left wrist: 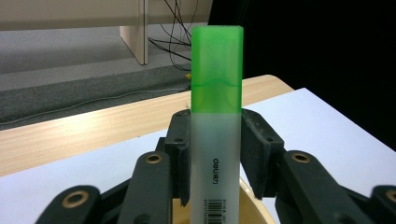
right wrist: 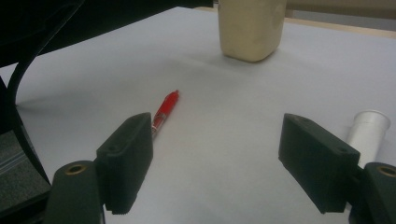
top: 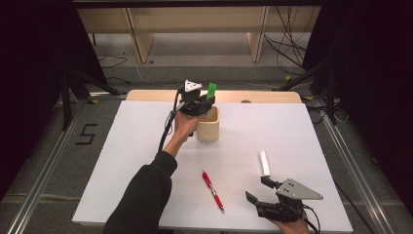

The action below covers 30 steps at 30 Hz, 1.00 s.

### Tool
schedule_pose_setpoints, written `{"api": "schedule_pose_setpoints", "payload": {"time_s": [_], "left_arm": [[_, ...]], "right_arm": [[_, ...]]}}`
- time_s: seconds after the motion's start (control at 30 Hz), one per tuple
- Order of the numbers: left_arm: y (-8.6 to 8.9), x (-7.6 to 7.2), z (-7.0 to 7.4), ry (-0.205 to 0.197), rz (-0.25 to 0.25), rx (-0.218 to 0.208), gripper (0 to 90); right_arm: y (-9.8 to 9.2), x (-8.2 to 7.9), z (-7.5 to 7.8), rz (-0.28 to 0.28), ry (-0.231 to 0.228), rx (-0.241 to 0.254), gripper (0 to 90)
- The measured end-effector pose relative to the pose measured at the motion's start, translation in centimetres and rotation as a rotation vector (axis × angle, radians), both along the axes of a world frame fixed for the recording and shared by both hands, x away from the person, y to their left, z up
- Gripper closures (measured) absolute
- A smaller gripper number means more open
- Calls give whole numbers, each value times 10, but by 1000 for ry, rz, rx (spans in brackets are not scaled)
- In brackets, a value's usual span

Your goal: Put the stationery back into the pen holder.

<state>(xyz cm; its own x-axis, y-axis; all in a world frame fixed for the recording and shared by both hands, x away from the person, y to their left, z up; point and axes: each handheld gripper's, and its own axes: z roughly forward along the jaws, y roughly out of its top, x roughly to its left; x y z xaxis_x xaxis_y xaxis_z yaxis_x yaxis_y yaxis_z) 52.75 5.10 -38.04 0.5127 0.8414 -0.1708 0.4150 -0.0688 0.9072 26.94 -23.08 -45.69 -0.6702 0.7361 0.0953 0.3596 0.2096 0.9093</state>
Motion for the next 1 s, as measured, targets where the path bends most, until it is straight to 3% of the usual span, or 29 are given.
{"api": "schedule_pose_setpoints", "payload": {"time_s": [0.23, 0.37, 0.53, 0.6, 0.83, 1.0], "left_arm": [[0, -1, -2, 24, 0, 15, 649], [5, -5, 4, 86, -64, -34, 486], [9, -17, 13, 124, -125, 6, 391], [11, -24, 15, 121, -142, 17, 365], [34, -56, 16, 135, -220, -13, 311], [57, -83, 13, 118, -233, 13, 293]], "right_arm": [[0, 0, 0, 2, 0, -1, 270], [-1, 0, -1, -2, 2, -2, 270], [0, 0, -1, -3, 1, -4, 269], [1, 0, -1, -4, 2, -4, 270], [-1, 0, 0, -4, 4, -3, 269], [1, 0, 0, 1, 10, -7, 268]]}}
